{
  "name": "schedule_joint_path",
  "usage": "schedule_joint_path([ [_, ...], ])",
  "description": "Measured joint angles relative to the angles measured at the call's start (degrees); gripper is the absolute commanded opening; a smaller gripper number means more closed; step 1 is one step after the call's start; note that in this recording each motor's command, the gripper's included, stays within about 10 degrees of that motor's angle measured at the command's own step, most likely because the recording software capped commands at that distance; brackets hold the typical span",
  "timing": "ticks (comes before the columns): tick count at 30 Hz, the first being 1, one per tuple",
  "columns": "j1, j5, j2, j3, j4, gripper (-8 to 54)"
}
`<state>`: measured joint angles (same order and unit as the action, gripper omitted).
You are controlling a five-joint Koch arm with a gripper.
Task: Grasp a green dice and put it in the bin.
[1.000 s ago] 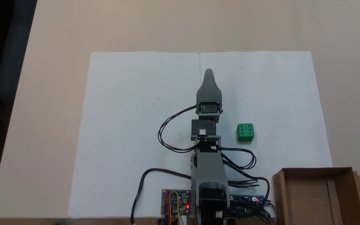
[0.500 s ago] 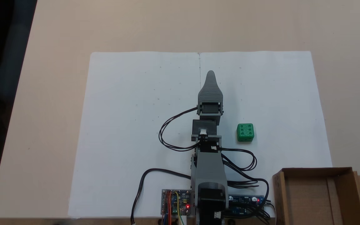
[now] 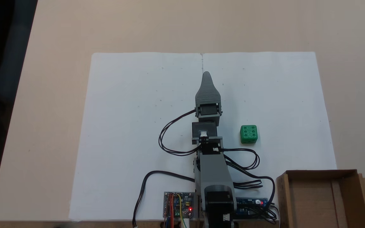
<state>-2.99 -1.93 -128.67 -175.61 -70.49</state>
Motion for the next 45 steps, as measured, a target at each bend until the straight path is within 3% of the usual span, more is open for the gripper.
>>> schedule_joint_path([
  [7,-5.54,0.00,0.00,0.00,2.29,41.1],
  [14,-5.98,0.00,0.00,2.90,21.01,41.1],
  [45,-1.93,0.18,2.90,64.25,119.36,41.3],
])
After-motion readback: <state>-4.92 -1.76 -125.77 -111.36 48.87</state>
